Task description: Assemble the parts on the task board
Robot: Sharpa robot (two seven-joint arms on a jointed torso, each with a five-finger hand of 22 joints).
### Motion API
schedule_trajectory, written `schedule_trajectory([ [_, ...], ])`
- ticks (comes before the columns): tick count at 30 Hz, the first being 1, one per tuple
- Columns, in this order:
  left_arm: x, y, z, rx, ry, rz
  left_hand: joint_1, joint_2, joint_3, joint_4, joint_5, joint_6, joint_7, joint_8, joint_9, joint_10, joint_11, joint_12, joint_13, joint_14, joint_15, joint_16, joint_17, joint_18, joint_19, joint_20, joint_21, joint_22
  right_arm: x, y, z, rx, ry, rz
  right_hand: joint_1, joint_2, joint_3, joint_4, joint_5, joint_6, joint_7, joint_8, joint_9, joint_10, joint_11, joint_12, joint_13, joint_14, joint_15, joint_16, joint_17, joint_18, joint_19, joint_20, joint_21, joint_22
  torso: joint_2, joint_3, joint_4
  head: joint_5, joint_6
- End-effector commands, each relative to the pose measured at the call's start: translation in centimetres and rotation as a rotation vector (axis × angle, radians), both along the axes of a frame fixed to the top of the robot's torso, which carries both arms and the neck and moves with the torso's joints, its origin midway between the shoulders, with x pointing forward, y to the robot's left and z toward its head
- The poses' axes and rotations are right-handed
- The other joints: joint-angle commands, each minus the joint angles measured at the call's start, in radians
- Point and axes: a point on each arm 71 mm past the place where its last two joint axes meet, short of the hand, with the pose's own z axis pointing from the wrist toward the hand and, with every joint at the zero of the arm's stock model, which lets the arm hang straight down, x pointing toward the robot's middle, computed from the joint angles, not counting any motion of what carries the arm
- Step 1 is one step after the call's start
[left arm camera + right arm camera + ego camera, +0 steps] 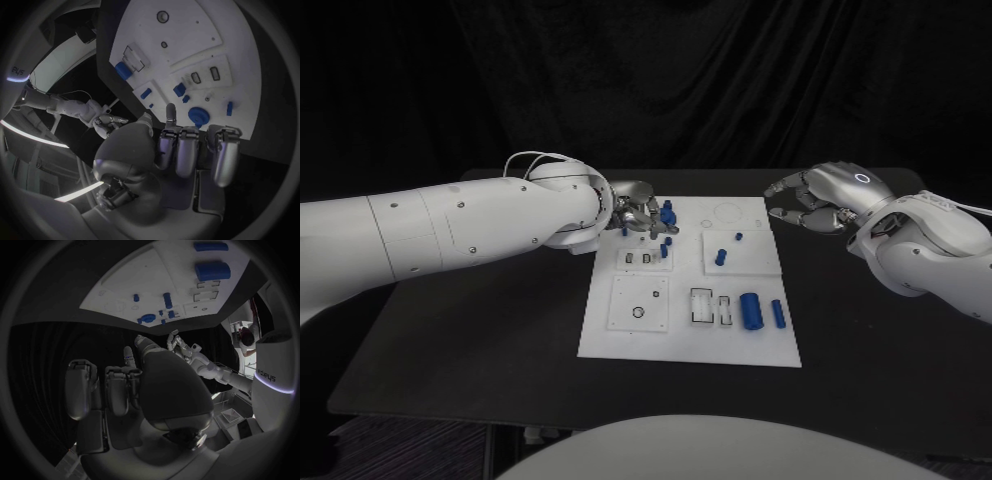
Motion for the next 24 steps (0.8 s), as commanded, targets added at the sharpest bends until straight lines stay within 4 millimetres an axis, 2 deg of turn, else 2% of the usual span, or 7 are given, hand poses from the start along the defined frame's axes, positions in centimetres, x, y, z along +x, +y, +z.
schedule_trajectory([
  [1,0.1,0.4,-0.4,0.140,0.043,0.056,-0.001,-0.013,0.001,-0.008,0.008,-0.011,-0.001,0.010,0.035,0.104,-0.006,0.002,0.261,0.102,-0.009,0.003,0.263,-0.014,0.107,-0.008,0.004,0.263,0.0,-0.3,-0.1,-0.002,0.008,-0.032,0.006,0.000,0.006,0.000,0.007,0.002,0.006,-0.005,-0.002,0.104,-0.001,0.003,0.263,0.106,-0.004,0.003,0.263,0.002,0.039,-0.004,0.005,0.220,0.002,0.0064,-0.0085,0.004,0.000],
  [2,0.2,0.3,-0.4,0.147,0.044,0.062,-0.004,-0.015,0.000,-0.006,0.009,-0.018,0.000,0.009,0.044,0.104,-0.006,0.002,0.261,0.102,-0.009,0.003,0.263,-0.014,0.107,-0.008,0.004,0.263,0.0,-0.3,-0.2,-0.002,0.008,-0.034,0.005,-0.001,0.005,0.002,0.009,0.002,0.006,-0.006,-0.003,0.104,-0.001,0.003,0.263,0.106,-0.004,0.003,0.263,0.002,0.039,-0.004,0.005,0.220,0.002,0.0088,-0.0097,0.005,0.000],
  [4,0.2,0.3,-0.4,0.158,0.044,0.074,-0.008,-0.016,-0.001,-0.004,0.009,-0.020,0.001,0.008,0.050,0.104,-0.005,0.002,0.261,0.102,-0.009,0.003,0.263,-0.014,0.107,-0.008,0.004,0.263,0.0,-0.4,-0.2,-0.003,0.011,-0.038,0.002,-0.001,0.005,0.004,0.010,0.001,0.007,-0.008,-0.003,0.104,0.000,0.003,0.263,0.106,-0.003,0.003,0.263,0.002,0.038,-0.004,0.004,0.219,0.002,0.0093,-0.0100,0.004,0.000],
  [9,0.3,-0.2,-0.4,0.176,0.043,0.091,-0.024,-0.014,-0.005,0.007,0.011,-0.022,0.001,0.006,0.070,0.104,-0.005,0.002,0.261,0.102,-0.008,0.003,0.263,-0.014,0.107,-0.008,0.004,0.263,0.1,-0.6,-0.3,-0.008,0.019,-0.050,0.000,-0.001,0.005,0.005,0.011,0.002,0.007,-0.008,-0.004,0.104,0.000,0.003,0.263,0.106,-0.003,0.003,0.263,0.002,0.038,-0.004,0.004,0.219,0.001,0.0188,-0.0140,0.008,0.000],
  [13,0.3,-0.9,-0.4,0.169,0.035,0.087,-0.024,-0.011,-0.003,0.008,0.017,-0.018,-0.001,0.006,0.080,0.104,-0.006,0.002,0.261,0.102,-0.009,0.003,0.263,-0.013,0.107,-0.009,0.004,0.262,0.2,-0.6,-0.3,-0.012,0.025,-0.056,0.000,-0.001,0.005,0.006,0.011,0.002,0.007,-0.008,-0.004,0.104,0.000,0.003,0.263,0.106,-0.003,0.003,0.263,0.002,0.038,-0.004,0.004,0.219,0.000,0.0241,-0.0192,0.015,0.000],
  [17,0.3,-1.3,-0.4,0.163,0.031,0.079,-0.003,-0.008,0.014,-0.008,0.050,-0.021,-0.003,-0.007,0.104,0.104,-0.008,0.002,0.261,0.102,-0.011,0.003,0.263,-0.011,0.100,-0.011,0.001,0.254,0.2,-0.6,-0.4,-0.014,0.028,-0.059,0.000,-0.001,0.005,0.006,0.011,0.002,0.007,-0.009,-0.004,0.104,0.000,0.003,0.263,0.106,-0.003,0.003,0.263,0.002,0.038,-0.004,0.003,0.219,-0.001,0.0241,-0.0150,0.011,0.000],
  [24,0.5,-1.6,-0.5,0.158,0.027,0.079,0.007,-0.007,0.025,-0.013,0.072,-0.019,-0.003,-0.024,0.113,0.104,-0.008,0.002,0.261,0.102,-0.012,0.003,0.263,-0.011,0.099,-0.011,0.000,0.252,0.3,-0.4,-0.4,-0.014,0.030,-0.058,0.000,0.000,0.006,0.006,0.013,0.002,0.008,-0.009,-0.004,0.104,0.001,0.003,0.263,0.106,-0.003,0.003,0.263,0.003,0.036,-0.003,-0.001,0.218,-0.002,0.0202,-0.0076,0.000,0.000],
])
